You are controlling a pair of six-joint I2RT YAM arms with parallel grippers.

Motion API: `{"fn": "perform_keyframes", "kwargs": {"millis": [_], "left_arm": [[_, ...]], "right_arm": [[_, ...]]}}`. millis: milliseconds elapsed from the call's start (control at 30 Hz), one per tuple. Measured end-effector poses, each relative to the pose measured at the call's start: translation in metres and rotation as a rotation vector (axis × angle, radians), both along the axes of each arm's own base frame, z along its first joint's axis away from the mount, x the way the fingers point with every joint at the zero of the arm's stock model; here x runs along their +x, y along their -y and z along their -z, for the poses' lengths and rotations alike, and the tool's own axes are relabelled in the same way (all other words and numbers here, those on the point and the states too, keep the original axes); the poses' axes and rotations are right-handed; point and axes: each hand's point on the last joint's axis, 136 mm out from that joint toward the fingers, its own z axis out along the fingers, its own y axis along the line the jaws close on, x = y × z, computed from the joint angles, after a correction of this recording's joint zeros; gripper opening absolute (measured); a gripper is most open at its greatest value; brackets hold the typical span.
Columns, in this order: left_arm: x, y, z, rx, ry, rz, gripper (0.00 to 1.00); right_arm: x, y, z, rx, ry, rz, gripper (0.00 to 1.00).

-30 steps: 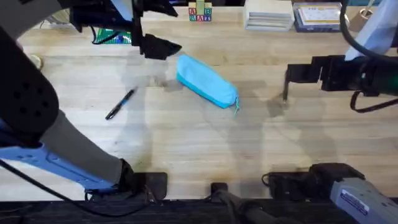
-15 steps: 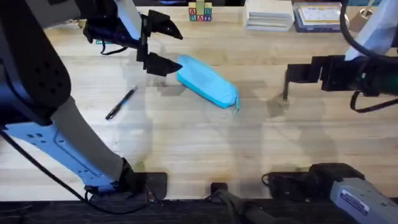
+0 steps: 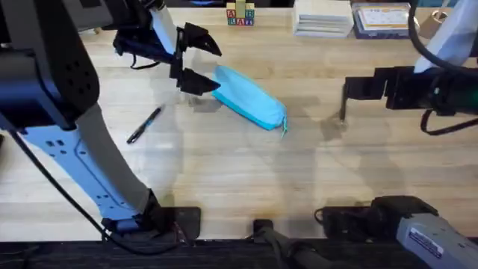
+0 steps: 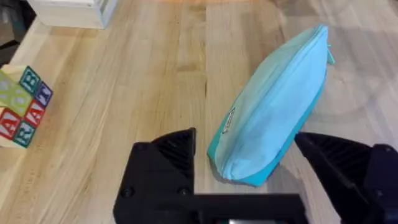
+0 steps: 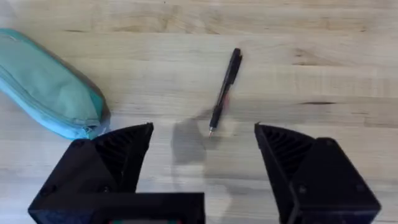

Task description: Unzip the bag, pick up the pens from the table one at a time and place them inside, then zip the bag closed.

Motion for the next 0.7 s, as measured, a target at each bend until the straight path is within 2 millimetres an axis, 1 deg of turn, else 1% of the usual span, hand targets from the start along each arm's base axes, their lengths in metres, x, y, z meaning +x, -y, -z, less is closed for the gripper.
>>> {"fn": "perform_keyframes", "kwargs": {"millis": [300,700], "left_arm": [[-0.007,0.017,0.007,0.031,-0.009,0.054,0.991],[-0.007,0.014,0.009,0.048,-0.010,0.053,0.992]], "right_arm": [[0.000,0.000,0.000,0.000,0.000,0.000,0.996],[0.000,0.000,0.000,0.000,0.000,-0.001,0.996]]}}
